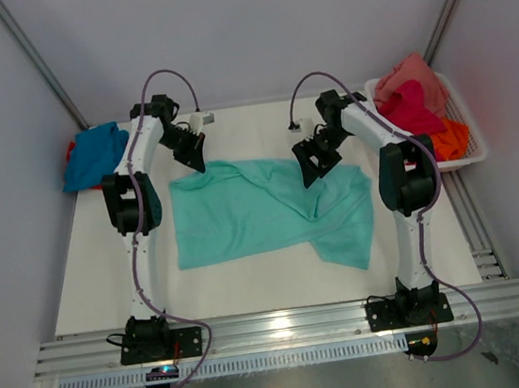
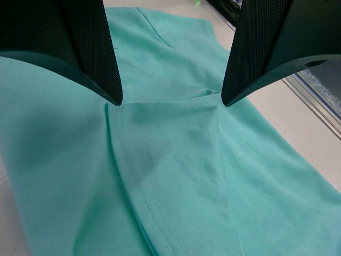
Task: Fold and stack the t-shirts
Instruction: Fold the tshirt
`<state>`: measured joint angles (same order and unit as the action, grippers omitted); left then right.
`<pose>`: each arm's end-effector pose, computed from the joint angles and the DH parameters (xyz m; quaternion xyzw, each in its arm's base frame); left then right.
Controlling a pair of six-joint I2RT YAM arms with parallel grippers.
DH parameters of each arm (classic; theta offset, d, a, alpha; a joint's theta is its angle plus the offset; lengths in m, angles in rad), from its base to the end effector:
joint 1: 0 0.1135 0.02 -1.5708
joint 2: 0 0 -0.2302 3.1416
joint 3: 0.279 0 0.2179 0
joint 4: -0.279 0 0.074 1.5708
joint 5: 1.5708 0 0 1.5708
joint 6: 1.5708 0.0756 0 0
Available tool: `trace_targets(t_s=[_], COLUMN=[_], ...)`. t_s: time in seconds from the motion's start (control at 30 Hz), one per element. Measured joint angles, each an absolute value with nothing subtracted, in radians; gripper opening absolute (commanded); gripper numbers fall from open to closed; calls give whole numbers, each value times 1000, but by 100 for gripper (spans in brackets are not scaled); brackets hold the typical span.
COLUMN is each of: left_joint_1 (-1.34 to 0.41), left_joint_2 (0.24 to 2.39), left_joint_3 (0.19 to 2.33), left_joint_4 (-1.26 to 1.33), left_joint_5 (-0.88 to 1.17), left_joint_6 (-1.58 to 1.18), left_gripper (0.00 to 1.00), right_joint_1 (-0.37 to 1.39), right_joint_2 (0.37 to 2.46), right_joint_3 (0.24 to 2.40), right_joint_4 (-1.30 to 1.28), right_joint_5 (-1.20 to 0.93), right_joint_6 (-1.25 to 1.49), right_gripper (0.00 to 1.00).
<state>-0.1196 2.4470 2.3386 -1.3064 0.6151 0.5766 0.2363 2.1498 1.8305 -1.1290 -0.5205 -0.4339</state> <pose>0.4244 -0.0949 0.1637 0.3463 0.8851 -0.2771 0.1407 0.3614 0.1257 0.1589 -0.3321 0.9057 0.2497 0.0842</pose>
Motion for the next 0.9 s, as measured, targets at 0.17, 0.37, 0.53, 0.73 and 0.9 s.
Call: trace_targets(t_s=[0.17,0.37,0.53,0.73,0.9], left_joint_1=[-120,-120,-120,-120,-120], left_joint_2=[2447,2447,2447,2447,2447], left_joint_3=[2339,2339,2334,2329,2328], left_joint_4=[-1307,-1308,-1315,-1318,-1318], left_joint_5=[616,624,630,633,639], left_joint_6=[577,577,578,579,578], left_gripper=[0,0,0,0,0], right_joint_1=[236,236,233,220,212], right_joint_2=[2151,2156,2169,2174,2174], right_joint_3=[1815,1811,1798,1787,1787], right_joint_4=[-1130,-1126,-1121,-1119,-1114], right_joint_5=[-521,-515,-499,-490,-488], right_joint_6=[-434,-434,-437,-434,-432], right_gripper=[79,79,78,78,79])
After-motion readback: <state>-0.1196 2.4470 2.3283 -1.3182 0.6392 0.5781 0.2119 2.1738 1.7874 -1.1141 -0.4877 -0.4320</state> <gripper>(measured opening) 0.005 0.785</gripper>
